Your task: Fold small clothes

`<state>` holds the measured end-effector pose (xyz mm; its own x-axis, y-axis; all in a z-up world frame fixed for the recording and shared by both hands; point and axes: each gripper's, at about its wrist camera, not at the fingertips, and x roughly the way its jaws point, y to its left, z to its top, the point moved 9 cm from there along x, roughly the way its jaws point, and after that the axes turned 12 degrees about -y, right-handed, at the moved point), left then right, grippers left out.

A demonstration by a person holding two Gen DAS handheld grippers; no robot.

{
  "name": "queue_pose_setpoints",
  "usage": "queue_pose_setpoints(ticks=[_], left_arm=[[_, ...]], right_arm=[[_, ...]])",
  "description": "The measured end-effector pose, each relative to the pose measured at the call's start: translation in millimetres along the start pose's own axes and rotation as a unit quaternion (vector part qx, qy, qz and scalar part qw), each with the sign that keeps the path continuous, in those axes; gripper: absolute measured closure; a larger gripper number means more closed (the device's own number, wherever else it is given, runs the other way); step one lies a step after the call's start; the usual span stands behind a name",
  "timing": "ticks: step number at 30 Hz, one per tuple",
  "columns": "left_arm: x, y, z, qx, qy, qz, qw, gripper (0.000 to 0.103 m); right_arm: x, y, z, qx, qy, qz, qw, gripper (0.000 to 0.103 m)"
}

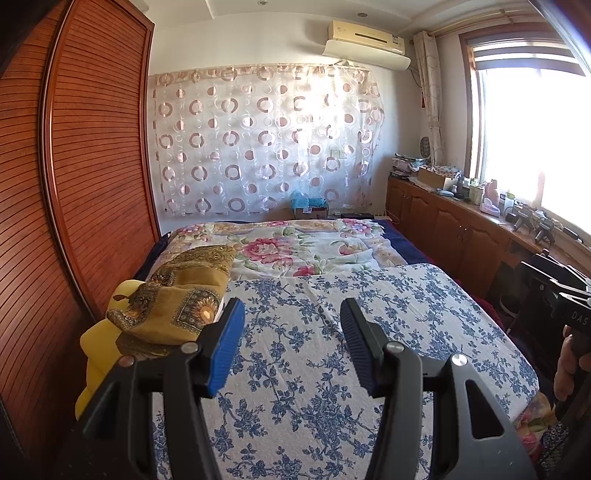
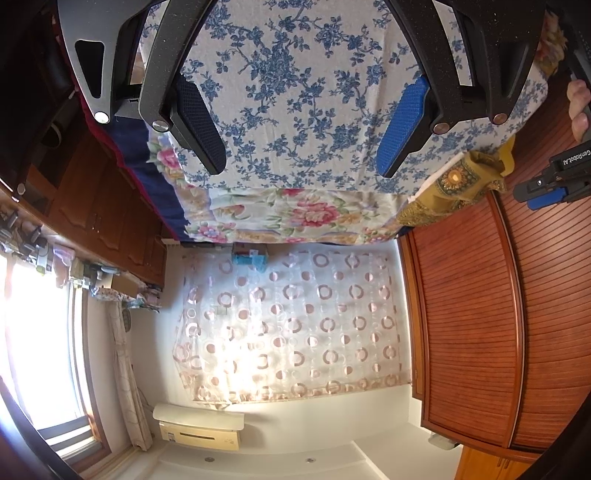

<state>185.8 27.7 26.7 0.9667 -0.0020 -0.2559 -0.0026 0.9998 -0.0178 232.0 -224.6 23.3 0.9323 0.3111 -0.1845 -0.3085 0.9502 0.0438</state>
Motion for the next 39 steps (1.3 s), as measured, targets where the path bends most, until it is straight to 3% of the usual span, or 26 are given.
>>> queue_pose_setpoints(ticks=[39], left_arm=[[-2.4,-1.5,2.3,0.000,-0.004,0.000,1.0000,0.050]], right_arm=[[-4.1,-2.7,2.7,0.002,-0.005,-0.002,1.000,0.017]])
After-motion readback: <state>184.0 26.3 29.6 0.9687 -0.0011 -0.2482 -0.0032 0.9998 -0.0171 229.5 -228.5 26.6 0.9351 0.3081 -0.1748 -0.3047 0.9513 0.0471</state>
